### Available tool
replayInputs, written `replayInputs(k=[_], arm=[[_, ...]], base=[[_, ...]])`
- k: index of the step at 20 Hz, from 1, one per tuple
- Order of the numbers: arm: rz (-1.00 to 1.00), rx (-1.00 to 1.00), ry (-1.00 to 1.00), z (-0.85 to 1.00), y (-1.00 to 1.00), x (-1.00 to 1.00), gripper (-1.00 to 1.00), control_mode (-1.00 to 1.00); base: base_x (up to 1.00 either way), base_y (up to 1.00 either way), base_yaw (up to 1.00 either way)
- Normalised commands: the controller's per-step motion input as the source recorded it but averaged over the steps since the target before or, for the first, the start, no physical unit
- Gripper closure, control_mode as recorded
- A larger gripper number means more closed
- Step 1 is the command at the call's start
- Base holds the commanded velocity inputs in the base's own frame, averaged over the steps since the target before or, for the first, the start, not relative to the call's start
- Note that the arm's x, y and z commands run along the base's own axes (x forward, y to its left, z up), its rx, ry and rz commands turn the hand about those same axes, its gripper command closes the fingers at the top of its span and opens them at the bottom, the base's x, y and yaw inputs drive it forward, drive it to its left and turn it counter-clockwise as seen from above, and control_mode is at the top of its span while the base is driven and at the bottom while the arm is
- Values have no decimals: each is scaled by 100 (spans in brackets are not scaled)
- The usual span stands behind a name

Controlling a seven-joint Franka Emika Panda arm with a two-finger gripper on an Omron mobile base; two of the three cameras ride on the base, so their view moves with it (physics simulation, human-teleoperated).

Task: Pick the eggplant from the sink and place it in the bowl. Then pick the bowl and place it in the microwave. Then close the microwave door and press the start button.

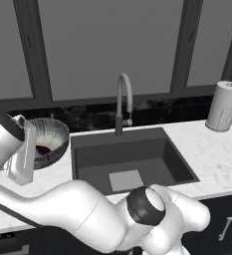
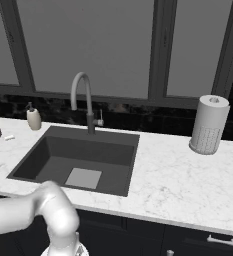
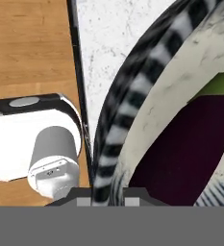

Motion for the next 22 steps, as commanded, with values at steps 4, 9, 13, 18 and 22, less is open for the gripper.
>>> replayInputs(k=[4,9,13,18,22], arm=[[10,12,0,21,-100,-27,100,-100],[11,7,0,28,-100,-11,100,-100],[11,6,0,50,-100,0,100,-100],[9,11,0,46,-100,0,100,-100],[7,11,0,21,-100,2,100,-100]], base=[[0,0,0],[0,0,0],[0,0,0],[0,0,0],[0,0,0]])
